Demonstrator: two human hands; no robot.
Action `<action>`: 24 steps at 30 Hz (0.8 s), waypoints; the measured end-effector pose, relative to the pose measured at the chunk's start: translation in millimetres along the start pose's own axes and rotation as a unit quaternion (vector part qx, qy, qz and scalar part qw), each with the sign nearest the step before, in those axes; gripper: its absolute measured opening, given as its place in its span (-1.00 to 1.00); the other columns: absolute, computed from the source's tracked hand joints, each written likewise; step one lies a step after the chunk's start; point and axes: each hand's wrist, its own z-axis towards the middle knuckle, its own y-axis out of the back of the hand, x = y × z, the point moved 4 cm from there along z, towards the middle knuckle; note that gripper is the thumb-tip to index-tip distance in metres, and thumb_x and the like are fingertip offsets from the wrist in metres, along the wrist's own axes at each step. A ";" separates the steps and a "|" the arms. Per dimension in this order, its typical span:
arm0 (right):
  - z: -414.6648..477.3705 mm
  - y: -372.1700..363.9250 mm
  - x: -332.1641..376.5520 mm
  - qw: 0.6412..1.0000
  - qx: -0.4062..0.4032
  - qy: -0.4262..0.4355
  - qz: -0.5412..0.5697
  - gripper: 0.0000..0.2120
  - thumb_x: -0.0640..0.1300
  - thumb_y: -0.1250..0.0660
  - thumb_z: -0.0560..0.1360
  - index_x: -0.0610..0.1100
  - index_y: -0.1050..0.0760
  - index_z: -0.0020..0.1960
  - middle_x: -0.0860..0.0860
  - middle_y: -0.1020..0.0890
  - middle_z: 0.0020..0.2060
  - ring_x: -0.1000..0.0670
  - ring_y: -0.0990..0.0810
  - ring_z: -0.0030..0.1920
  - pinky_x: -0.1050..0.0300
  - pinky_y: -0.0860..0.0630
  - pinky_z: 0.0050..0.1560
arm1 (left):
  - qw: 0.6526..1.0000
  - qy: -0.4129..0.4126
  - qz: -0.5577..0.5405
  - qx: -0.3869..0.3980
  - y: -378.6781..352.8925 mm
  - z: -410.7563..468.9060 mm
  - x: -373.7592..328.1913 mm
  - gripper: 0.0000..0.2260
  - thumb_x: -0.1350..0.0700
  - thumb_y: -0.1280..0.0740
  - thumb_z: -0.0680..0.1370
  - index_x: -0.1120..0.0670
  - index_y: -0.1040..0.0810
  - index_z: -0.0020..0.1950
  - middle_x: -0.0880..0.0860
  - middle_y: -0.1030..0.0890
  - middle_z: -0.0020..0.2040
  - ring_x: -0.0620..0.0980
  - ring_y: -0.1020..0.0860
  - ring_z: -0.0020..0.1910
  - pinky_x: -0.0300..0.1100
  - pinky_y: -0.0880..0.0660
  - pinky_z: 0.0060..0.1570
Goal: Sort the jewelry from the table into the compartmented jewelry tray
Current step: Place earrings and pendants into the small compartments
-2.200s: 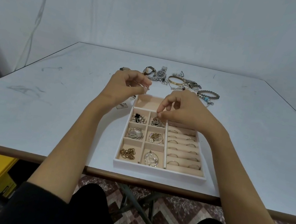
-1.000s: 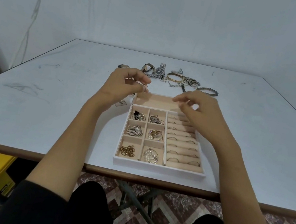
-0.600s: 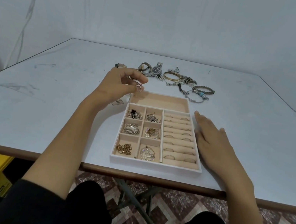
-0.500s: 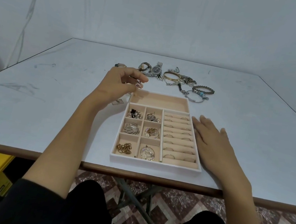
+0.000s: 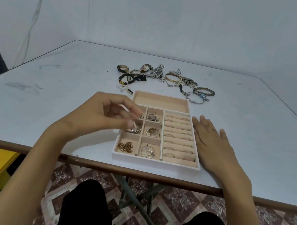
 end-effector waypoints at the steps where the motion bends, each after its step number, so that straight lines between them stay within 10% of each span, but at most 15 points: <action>1: -0.3 0.1 0.3 1.000 -0.001 -0.001 0.002 -0.52 0.01 0.18 0.68 0.01 0.15 0.58 0.04 0.12 0.56 0.08 0.16 0.55 -0.01 0.22 0.51 | 1.000 0.004 0.014 0.021 -1.0 -6.6 -2.6 -0.78 0.25 -0.47 0.37 0.13 -0.65 0.00 0.02 -0.69 -0.13 -0.05 -0.64 -0.19 -0.26 -0.55 -0.07; 24: -2.0 0.2 2.1 0.999 -0.031 -0.005 0.027 -0.53 0.02 0.17 0.68 0.03 0.04 0.57 0.04 0.03 0.56 0.09 0.09 0.55 0.02 0.20 0.50 | 0.962 -0.052 0.265 0.046 -8.7 -14.8 -11.1 -0.83 0.13 -0.48 0.45 -0.13 -0.66 -0.06 -0.25 -0.62 -0.14 -0.16 -0.54 -0.08 -0.46 -0.33 -0.23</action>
